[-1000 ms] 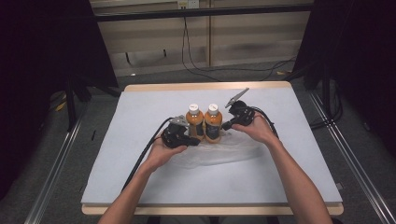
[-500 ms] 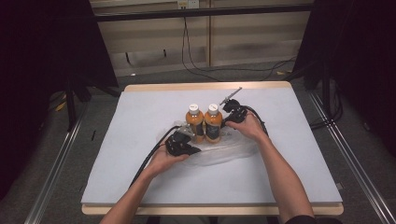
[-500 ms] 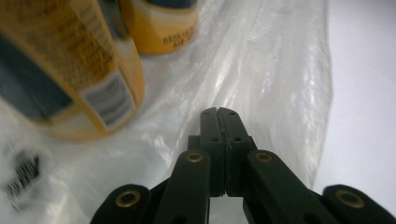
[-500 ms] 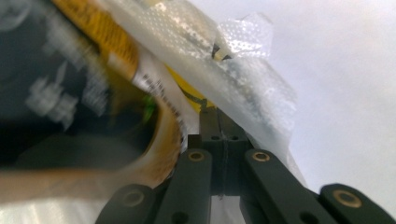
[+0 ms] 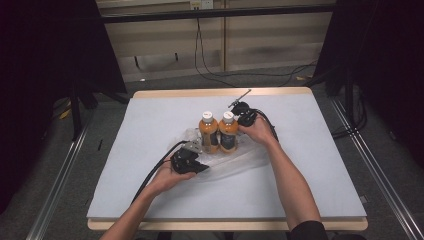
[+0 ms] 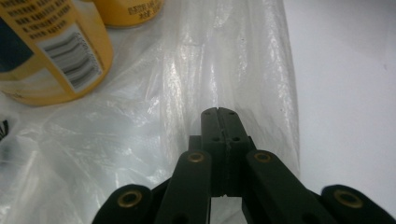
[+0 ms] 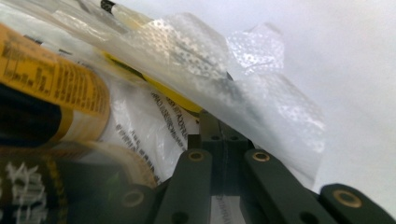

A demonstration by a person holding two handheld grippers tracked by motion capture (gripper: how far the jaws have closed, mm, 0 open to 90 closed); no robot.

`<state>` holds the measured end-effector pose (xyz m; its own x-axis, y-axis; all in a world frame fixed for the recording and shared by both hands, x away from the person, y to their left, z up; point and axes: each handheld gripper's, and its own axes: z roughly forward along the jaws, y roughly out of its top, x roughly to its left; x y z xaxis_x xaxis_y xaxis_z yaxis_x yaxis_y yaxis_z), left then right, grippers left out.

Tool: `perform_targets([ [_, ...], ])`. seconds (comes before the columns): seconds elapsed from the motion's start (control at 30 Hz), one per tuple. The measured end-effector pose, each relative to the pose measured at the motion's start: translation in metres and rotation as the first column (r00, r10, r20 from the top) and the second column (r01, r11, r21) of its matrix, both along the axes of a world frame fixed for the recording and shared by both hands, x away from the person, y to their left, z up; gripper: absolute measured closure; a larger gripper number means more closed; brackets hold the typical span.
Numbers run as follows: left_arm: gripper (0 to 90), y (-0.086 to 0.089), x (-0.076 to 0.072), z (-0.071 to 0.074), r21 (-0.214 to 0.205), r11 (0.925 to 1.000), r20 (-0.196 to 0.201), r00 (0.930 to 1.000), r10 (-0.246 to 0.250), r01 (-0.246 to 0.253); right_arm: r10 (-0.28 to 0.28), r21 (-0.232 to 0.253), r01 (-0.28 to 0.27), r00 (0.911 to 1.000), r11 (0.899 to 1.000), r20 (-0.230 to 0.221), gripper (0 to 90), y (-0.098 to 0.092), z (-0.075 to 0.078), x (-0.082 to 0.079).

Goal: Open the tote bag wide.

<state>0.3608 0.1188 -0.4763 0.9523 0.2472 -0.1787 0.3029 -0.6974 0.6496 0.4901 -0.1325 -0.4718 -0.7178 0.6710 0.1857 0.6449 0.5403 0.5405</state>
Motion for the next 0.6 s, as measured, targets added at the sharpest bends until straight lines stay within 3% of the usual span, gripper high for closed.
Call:
perform_targets([
  [0.17,90.0,0.002,-0.008,0.003,0.031,0.999,0.01,0.9994,-0.034,0.034,-0.021,0.01,0.021,0.9997,1.0,0.01,90.0,-0.001,-0.002,0.003],
  [0.23,90.0,0.002,-0.01,0.003,0.029,0.999,0.012,0.9993,-0.034,0.034,-0.029,0.012,0.029,0.9995,1.0,0.016,90.0,-0.002,-0.002,0.003],
  [0.27,90.0,0.002,-0.012,0.0,-0.002,0.9996,0.008,0.9996,-0.027,0.027,-0.039,0.013,0.039,0.9991,0.999,0.016,90.0,-0.001,-0.002,0.003],
  [0.33,90.0,0.002,-0.012,0.0,-0.005,0.9994,0.004,0.9994,-0.035,0.036,-0.046,0.003,0.046,0.9984,0.999,0.034,90.0,0.0,-0.002,0.005],
  [0.43,90.0,0.002,-0.015,0.001,0.006,0.9989,0.008,0.9989,-0.046,0.046,-0.056,-0.002,0.057,0.9975,0.998,0.042,90.0,0.001,-0.002,0.007],
  [0.47,90.0,0.002,-0.016,0.003,0.033,0.9974,0.003,0.9979,-0.065,0.064,-0.06,-0.002,0.06,0.9971,0.998,0.046,90.0,0.001,-0.002,0.008],
  [0.5,90.0,0.002,-0.018,0.003,0.033,0.9963,0.01,0.9968,-0.08,0.08,-0.062,-0.003,0.062,0.9971,0.998,0.044,90.0,0.002,-0.002,0.009],
  [0.53,90.0,0.001,-0.02,0.001,-0.002,0.9968,0.002,0.9968,-0.08,0.08,-0.059,-0.005,0.06,0.9972,0.998,0.046,90.0,0.002,-0.002,0.01],
  [0.57,90.0,0.002,-0.022,0.004,0.045,0.9966,0.027,0.9971,-0.071,0.07,-0.063,-0.01,0.064,0.9969,0.998,0.047,90.0,0.003,-0.002,0.012],
  [0.6,90.0,0.002,-0.023,0.001,-0.003,0.9966,0.004,0.9966,-0.082,0.082,-0.062,-0.011,0.063,0.9969,0.998,0.047,90.0,0.003,-0.002,0.012],
])
